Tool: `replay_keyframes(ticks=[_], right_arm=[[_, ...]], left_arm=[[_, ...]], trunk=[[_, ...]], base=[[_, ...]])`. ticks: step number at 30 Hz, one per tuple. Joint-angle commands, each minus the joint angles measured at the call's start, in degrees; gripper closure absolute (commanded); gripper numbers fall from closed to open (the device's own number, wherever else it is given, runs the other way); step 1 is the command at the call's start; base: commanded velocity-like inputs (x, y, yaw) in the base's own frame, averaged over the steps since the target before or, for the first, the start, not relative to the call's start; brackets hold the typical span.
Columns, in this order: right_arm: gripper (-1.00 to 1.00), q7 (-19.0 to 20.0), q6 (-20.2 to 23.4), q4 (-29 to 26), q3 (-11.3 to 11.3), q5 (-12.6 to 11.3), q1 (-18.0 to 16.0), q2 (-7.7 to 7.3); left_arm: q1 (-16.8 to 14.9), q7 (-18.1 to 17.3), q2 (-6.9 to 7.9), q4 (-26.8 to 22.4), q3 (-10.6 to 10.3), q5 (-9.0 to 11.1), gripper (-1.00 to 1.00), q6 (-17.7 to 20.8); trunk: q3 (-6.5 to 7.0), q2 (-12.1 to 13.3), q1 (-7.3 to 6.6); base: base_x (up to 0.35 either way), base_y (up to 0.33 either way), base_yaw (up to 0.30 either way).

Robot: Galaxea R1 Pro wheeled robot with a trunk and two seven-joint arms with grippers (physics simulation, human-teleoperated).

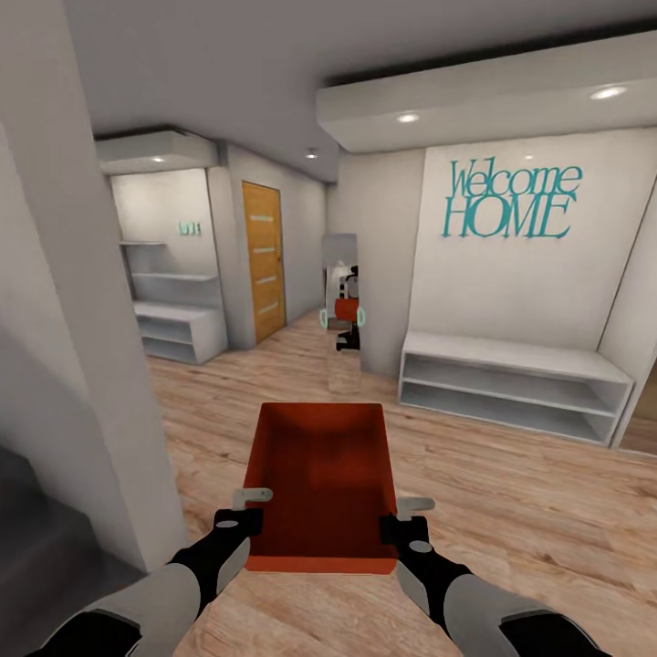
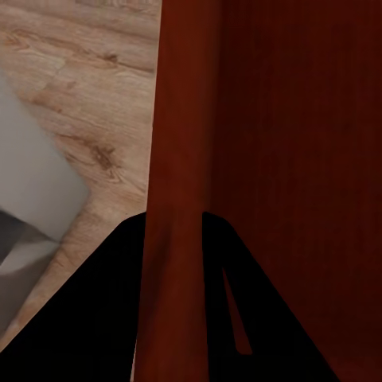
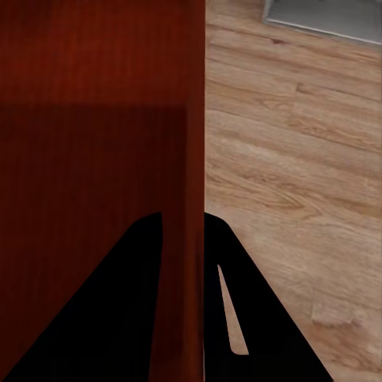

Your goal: Move the two storage containers from the living room to the garage. In the garage, place one container on the floor and stack the other container on top of it (either order is fine).

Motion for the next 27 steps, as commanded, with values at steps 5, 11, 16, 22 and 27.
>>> replay_keyframes(ticks=[5, 11, 16, 22, 27], right_arm=[[1.0, -0.51, -0.26, 1.31, 0.55, -0.93, -0.03, -0.77], [1.0, -0.51, -0.26, 1.31, 0.55, -0.94, -0.03, -0.77], [1.0, -0.51, -0.29, 1.31, 0.55, -0.89, -0.03, -0.77], [1.0, -0.51, -0.24, 1.3, 0.55, -0.86, -0.03, -0.77], [1.0, -0.51, -0.27, 1.31, 0.55, -0.86, -0.03, -0.77]], left_arm=[[-0.09, 1.84, 0.18, -0.32, 0.86, -1.04, 1.0, 0.28], [-0.09, 1.84, 0.19, -0.32, 0.84, -1.04, 1.0, 0.28], [-0.09, 1.84, 0.17, -0.32, 0.84, -1.04, 1.0, 0.28], [-0.09, 1.84, 0.19, -0.32, 0.84, -1.04, 1.0, 0.28], [-0.09, 1.84, 0.19, -0.32, 0.84, -1.04, 1.0, 0.28]], trunk=[[-0.07, -0.05, 0.04], [-0.07, -0.05, 0.04], [-0.07, -0.05, 0.04], [-0.07, -0.05, 0.04], [-0.07, -0.05, 0.04]], base=[[0.324, 0.0, 0.0], [0.324, 0.0, 0.0], [0.324, 0.0, 0.0], [0.324, 0.0, 0.0], [0.324, 0.0, 0.0]])
